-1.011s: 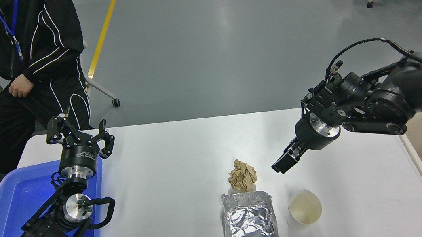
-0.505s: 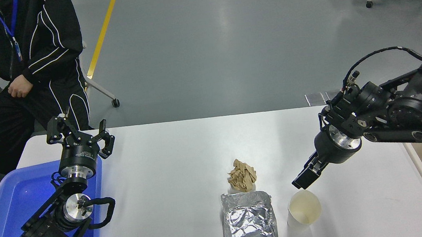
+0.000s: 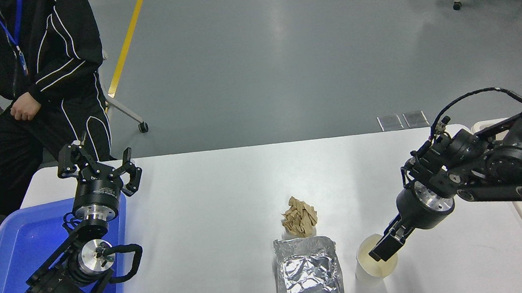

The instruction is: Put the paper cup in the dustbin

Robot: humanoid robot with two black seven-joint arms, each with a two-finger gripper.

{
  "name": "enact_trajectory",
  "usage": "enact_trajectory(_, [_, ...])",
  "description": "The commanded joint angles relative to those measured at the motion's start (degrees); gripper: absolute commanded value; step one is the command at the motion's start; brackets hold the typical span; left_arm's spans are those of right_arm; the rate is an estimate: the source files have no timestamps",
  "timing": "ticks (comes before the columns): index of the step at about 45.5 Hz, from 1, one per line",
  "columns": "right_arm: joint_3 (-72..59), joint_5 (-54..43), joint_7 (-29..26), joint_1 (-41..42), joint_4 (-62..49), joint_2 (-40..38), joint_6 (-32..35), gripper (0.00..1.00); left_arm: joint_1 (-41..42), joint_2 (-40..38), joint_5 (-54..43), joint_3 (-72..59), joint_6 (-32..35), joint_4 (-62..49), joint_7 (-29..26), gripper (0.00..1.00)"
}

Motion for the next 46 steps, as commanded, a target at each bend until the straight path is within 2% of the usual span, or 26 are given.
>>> enact_trajectory(1, [0.8,-0.1,0.0,-1.9,-2.7,0.1,-0.1,0.77,0.0,0.0,0.0,0.0,0.0,0.0,0.0,1.0])
enact_trajectory(5, [0.8,0.0,0.0,-2.3,-4.1,0.2,-0.1,0.67,0.0,0.0,0.0,0.0,0.0,0.0,0.0,1.0])
enact_trajectory(13, [0.7,0.0,0.0,-3.4,-5.3,0.6,0.0,0.18,0.0,0.0,0.0,0.0,0.0,0.0,0.0,1.0])
enact_trajectory(18, [0.7,0.7,0.0,-4.2,-7.0,0.6,0.1,0.05,0.0,0.0,0.0,0.0,0.0,0.0,0.1,1.0])
enact_trajectory(19, [0.7,0.7,0.0,-4.4,-7.1,0.6,0.1,0.0,0.0,0.0,0.0,0.0,0.0,0.0,0.1,1.0])
enact_trajectory(38, [1.7,1.1,0.1,-4.0,-7.2,0.3,0.3,0.0,0.0,0.0,0.0,0.0,0.0,-0.1,0.0,1.0])
enact_trajectory(46, [8.2,3.5,0.1,-3.1,-7.8,-0.1,0.2,0.0,0.0,0.0,0.0,0.0,0.0,0.0,0.0,1.0])
